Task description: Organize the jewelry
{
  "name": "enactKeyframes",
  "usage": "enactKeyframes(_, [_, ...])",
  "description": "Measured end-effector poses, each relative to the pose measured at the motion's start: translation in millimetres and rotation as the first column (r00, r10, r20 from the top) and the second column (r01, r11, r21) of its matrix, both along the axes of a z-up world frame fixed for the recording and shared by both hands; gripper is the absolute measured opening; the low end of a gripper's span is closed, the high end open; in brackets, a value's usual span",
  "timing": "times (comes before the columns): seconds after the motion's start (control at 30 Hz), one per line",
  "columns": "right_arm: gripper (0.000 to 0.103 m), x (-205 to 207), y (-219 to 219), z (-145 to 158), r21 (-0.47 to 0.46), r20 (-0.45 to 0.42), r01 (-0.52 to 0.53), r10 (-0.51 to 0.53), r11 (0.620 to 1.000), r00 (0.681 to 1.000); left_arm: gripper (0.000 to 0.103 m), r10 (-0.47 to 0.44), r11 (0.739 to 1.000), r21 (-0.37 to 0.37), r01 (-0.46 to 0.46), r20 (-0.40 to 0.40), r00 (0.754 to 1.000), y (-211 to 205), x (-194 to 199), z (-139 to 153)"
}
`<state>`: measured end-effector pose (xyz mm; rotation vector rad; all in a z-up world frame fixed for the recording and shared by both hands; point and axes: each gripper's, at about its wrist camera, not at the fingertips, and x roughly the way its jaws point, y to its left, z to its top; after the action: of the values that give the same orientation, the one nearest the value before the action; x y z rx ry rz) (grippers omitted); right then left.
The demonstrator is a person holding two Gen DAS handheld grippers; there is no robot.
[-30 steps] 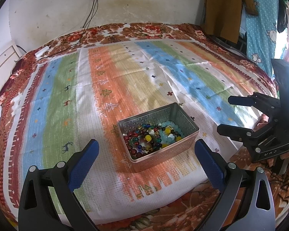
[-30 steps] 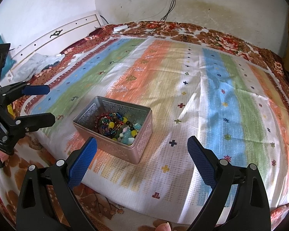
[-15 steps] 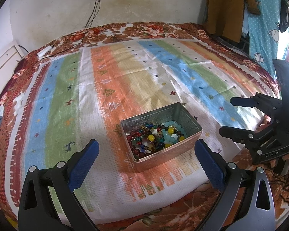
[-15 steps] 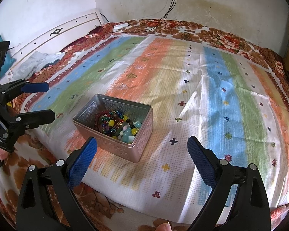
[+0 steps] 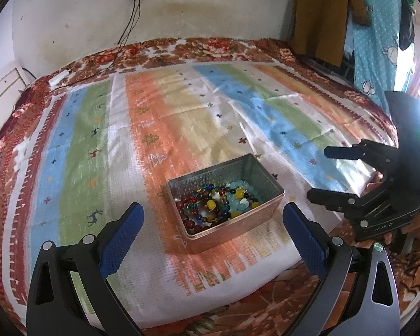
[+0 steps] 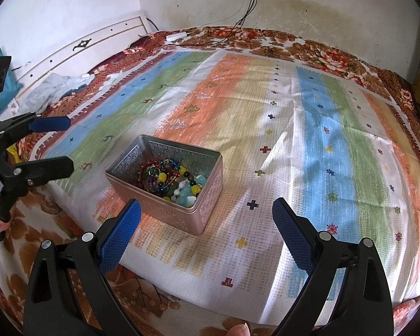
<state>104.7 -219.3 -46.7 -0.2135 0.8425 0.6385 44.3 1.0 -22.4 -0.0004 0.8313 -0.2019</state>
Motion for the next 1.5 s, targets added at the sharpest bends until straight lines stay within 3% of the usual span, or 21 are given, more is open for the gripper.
enactKeyframes(0.57, [0.095,0.4,0.4,0.3,-0.007,-0.005,0.000,0.000,1.000,1.000,0.097,-0.002,0.999,0.042,0.002,0.000,1.000,0.5,0.1,-2.6])
enactKeyframes(1.5, [0.095,1.2,0.1,-1.1,-0.011,-0.007,-0.001,0.001,1.000,1.000,0.097,-0.017,1.000,-0.006,0.017,-0.010,1.000,1.2,1.1,0.6])
